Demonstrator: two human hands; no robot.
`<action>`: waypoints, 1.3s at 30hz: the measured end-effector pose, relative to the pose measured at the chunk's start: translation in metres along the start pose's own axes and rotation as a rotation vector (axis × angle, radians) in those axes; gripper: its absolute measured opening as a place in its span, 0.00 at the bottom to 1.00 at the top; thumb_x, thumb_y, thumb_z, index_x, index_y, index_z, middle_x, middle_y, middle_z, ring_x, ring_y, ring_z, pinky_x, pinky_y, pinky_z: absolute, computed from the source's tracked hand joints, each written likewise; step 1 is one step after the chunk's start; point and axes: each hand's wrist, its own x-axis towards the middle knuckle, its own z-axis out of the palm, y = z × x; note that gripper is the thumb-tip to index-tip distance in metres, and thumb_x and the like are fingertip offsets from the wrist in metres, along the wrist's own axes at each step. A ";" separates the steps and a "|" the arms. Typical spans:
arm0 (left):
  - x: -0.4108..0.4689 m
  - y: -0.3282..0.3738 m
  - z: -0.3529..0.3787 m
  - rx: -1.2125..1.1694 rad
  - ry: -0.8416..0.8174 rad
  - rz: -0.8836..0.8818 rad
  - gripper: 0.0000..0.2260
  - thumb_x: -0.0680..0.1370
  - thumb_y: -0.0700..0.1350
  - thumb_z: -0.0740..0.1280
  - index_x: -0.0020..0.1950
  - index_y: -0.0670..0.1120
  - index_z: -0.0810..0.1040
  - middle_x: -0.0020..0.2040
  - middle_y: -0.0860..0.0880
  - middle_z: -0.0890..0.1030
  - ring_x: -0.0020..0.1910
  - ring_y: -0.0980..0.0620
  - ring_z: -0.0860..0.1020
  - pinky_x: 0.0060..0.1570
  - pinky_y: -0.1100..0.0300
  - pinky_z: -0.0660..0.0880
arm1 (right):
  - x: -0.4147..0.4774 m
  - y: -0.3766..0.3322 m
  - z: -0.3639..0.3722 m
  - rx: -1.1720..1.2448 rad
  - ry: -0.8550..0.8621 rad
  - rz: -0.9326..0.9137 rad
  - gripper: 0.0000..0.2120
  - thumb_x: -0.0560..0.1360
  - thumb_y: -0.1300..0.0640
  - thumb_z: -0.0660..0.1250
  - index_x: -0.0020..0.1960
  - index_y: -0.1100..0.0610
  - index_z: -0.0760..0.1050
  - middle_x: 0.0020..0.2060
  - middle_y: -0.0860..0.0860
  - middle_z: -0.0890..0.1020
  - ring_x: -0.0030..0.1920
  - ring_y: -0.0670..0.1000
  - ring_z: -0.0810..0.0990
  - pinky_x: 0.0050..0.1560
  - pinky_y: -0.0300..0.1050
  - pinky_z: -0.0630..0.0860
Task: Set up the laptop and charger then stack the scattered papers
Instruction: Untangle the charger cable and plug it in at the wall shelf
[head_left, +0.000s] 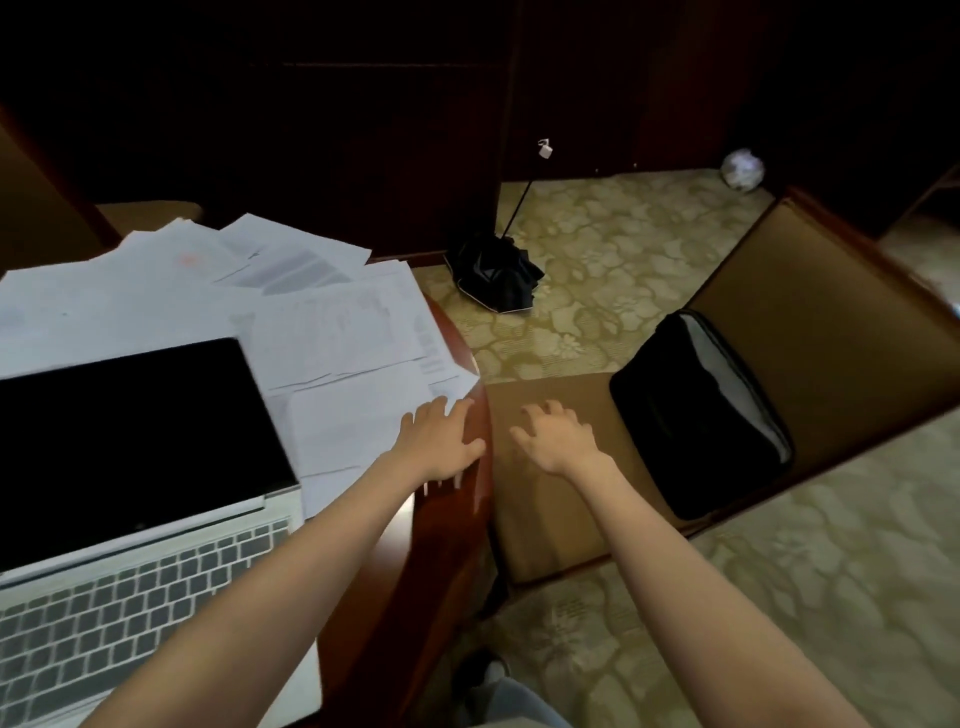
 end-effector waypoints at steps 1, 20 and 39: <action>0.007 0.011 0.000 -0.005 -0.008 0.008 0.27 0.78 0.55 0.57 0.75 0.50 0.55 0.75 0.42 0.57 0.73 0.42 0.56 0.70 0.48 0.54 | 0.002 0.011 -0.003 0.004 -0.001 0.012 0.25 0.80 0.45 0.52 0.74 0.53 0.58 0.72 0.58 0.61 0.71 0.60 0.61 0.67 0.58 0.61; 0.046 0.110 -0.002 0.130 -0.137 0.207 0.28 0.79 0.56 0.56 0.76 0.50 0.52 0.76 0.41 0.53 0.75 0.41 0.52 0.71 0.46 0.50 | -0.026 0.109 -0.021 0.104 0.050 0.300 0.25 0.81 0.45 0.52 0.75 0.54 0.57 0.72 0.58 0.60 0.70 0.61 0.62 0.67 0.56 0.62; 0.111 0.213 0.015 0.134 -0.147 0.206 0.28 0.79 0.55 0.56 0.76 0.51 0.51 0.77 0.41 0.51 0.76 0.41 0.50 0.72 0.45 0.48 | 0.009 0.225 -0.039 0.182 -0.001 0.305 0.24 0.81 0.46 0.52 0.75 0.53 0.57 0.72 0.57 0.61 0.70 0.61 0.62 0.66 0.56 0.63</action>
